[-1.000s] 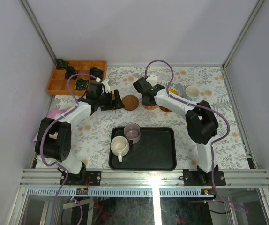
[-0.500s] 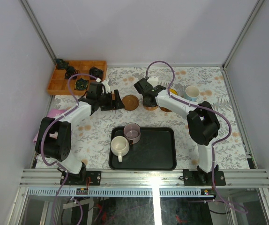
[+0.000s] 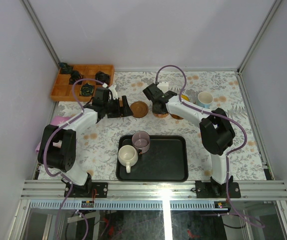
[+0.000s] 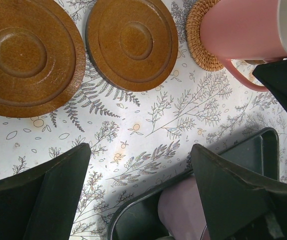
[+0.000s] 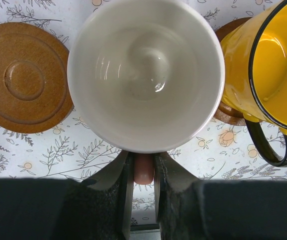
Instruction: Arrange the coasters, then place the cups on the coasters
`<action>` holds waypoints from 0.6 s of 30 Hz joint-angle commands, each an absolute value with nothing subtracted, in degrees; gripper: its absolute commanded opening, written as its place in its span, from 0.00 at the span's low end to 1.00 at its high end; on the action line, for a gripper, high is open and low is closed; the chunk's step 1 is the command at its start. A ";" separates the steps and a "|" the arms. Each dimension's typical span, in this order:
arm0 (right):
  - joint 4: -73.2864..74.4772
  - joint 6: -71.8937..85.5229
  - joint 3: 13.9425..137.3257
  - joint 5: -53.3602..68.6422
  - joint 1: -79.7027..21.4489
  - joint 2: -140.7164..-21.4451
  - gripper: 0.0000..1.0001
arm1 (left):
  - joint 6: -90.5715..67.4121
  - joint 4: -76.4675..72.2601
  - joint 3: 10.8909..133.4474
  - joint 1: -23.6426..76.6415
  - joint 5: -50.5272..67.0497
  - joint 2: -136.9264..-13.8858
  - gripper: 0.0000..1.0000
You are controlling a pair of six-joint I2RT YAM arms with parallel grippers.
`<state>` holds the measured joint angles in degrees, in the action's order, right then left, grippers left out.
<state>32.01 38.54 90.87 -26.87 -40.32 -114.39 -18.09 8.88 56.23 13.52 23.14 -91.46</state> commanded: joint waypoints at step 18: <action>29.68 35.90 90.76 -20.86 -39.81 -112.38 0.00 | -17.75 8.11 57.79 13.91 23.35 -92.62 0.83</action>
<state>29.89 36.16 90.52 -22.81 -39.90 -114.17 -18.09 8.88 56.23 13.52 23.09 -92.14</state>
